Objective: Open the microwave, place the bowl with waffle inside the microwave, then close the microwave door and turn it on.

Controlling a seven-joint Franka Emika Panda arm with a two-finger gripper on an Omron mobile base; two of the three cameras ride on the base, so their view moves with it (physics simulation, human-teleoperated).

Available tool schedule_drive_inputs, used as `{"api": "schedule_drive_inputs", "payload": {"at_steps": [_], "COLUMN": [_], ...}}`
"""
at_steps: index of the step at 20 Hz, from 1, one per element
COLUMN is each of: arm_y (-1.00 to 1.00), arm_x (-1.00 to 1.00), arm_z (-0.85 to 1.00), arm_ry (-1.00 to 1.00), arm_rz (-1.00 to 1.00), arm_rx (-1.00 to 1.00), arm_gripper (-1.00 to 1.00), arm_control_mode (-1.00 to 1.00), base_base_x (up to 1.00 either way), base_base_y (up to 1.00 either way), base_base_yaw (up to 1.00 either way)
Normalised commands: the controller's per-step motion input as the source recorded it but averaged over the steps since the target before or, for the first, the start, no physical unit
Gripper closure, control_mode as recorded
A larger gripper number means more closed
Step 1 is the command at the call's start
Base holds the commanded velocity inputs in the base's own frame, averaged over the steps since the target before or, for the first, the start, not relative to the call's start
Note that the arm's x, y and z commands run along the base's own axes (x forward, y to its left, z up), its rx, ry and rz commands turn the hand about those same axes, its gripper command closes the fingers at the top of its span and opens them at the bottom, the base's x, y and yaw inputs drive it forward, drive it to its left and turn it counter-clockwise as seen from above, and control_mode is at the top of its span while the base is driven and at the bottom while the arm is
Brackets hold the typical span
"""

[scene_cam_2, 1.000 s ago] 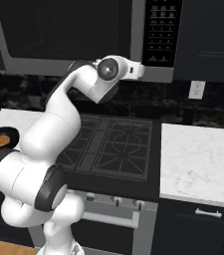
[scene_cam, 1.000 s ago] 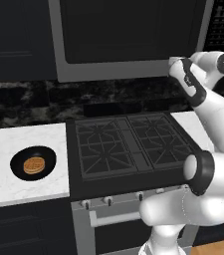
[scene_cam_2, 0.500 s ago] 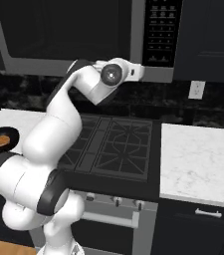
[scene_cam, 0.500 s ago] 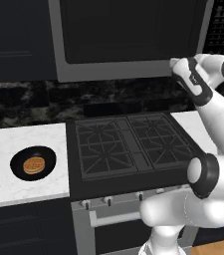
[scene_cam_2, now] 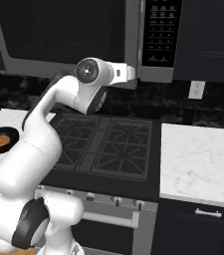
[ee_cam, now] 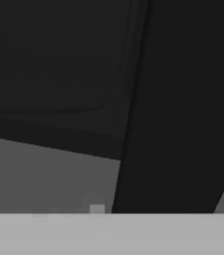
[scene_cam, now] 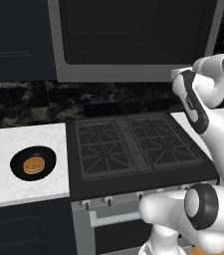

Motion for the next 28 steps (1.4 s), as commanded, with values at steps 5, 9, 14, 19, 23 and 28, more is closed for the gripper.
{"api": "schedule_drive_inputs", "payload": {"at_steps": [5, 9, 14, 19, 23, 28], "arm_y": [0.75, 0.96, 1.00, 1.00, 1.00, 0.50], "arm_x": [-1.00, -1.00, -1.00, -1.00, -1.00, -1.00], "arm_z": [0.50, 0.25, 0.12, 0.00, 0.00, 0.00], "arm_ry": [0.19, 0.03, 0.00, 0.01, 0.01, -0.01], "arm_rz": [0.09, 0.04, 0.05, 0.15, 0.17, 0.23], "arm_rx": [-0.30, -0.21, -0.16, -0.22, -0.22, -0.10], "arm_gripper": [1.00, 1.00, 1.00, 1.00, 1.00, -1.00], "arm_control_mode": [-1.00, -1.00, -1.00, -1.00, -1.00, -1.00], "base_base_x": [0.00, 0.00, 0.00, 0.00, 0.00, 0.00], "base_base_y": [0.00, 0.00, 0.00, 0.00, 0.00, 0.00], "base_base_yaw": [0.00, 0.00, 0.00, 0.00, 0.00, 0.00]}}
